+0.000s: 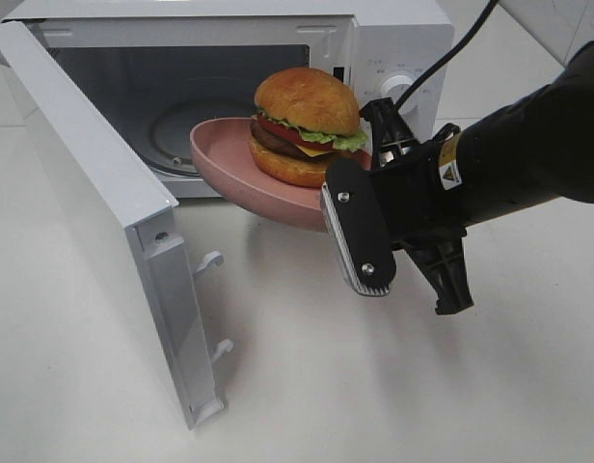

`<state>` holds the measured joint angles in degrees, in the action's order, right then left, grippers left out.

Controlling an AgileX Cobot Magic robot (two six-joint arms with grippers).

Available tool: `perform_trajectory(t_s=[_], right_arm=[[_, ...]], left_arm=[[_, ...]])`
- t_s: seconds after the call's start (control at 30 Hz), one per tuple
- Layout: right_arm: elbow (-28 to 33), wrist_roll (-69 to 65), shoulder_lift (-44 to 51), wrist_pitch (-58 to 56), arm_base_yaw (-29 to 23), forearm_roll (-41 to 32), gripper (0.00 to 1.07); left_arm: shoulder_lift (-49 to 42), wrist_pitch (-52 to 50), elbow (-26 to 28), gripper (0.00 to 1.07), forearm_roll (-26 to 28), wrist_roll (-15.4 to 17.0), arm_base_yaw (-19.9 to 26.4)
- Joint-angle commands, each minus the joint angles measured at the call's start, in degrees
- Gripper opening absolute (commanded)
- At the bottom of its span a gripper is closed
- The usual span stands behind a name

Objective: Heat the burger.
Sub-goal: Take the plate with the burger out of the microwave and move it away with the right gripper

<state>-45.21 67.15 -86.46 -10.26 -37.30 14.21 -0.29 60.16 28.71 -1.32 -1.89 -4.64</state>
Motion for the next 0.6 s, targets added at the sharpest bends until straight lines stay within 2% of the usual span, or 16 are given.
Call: perform_trajectory(t_s=[0.03,0.3,0.4,0.6], right_arm=[[2.1,-0.9,4.7,3.3,0.3,2.2,0.0],[7.4,-5.8,13.8,-2.7,0.3,11.1,0.0],[9.4,-10.0,18.3,-8.1,0.3,16.2,0.0],[12.0,-15.0,24.4,-15.5,0.3,21.0,0.0]], left_arm=[[-1.3,-0.6,-0.2,1.0,0.1,0.0,0.1],[-1.3,-0.6,-0.2,1.0,0.1,0.0,0.1],[-1.3,-0.6,-0.2,1.0,0.1,0.0,0.1],[-1.3,-0.6,-0.2,1.0,0.1,0.0,0.1]])
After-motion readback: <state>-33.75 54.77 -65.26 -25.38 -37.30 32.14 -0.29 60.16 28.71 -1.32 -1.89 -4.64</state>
